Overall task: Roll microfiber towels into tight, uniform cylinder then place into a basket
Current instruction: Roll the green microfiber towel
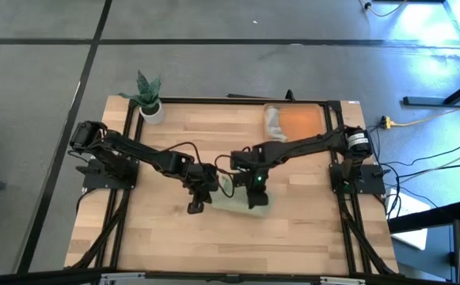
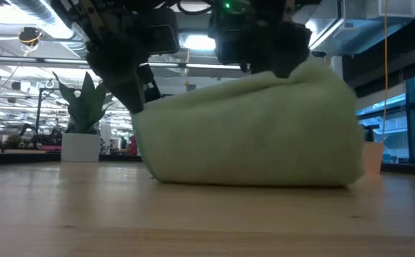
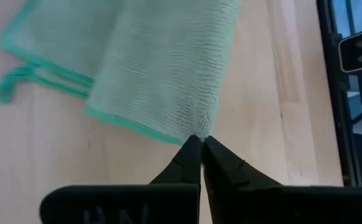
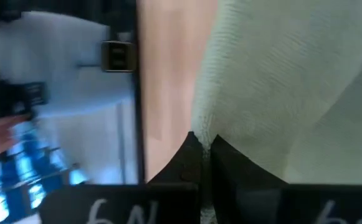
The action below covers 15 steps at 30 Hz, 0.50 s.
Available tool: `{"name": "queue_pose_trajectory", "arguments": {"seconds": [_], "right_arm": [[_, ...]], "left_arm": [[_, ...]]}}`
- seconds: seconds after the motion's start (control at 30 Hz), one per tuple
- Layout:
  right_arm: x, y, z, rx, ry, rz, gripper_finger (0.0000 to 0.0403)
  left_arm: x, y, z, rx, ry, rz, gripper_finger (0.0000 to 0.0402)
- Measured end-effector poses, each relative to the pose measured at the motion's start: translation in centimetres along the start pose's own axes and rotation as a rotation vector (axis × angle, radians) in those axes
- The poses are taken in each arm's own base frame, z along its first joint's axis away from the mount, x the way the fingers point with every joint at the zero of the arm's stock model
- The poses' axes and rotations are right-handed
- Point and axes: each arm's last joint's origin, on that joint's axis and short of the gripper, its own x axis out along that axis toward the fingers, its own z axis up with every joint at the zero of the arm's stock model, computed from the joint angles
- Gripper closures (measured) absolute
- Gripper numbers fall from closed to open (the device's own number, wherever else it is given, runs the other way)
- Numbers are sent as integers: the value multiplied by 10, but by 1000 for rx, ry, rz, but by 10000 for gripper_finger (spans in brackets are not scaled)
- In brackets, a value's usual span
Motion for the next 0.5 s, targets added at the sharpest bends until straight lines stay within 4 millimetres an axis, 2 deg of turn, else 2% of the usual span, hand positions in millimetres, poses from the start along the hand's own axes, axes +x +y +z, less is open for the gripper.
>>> {"name": "queue_pose_trajectory", "arguments": {"seconds": [0.3, 0.5], "right_arm": [[33, -26, -21, -4, -37, 120, 391], [47, -39, -35, 79, -61, 64, 391]], "left_arm": [[0, 0, 6, 15, -62, 14, 401], [6, 3, 8, 25, -87, 60, 401]]}}
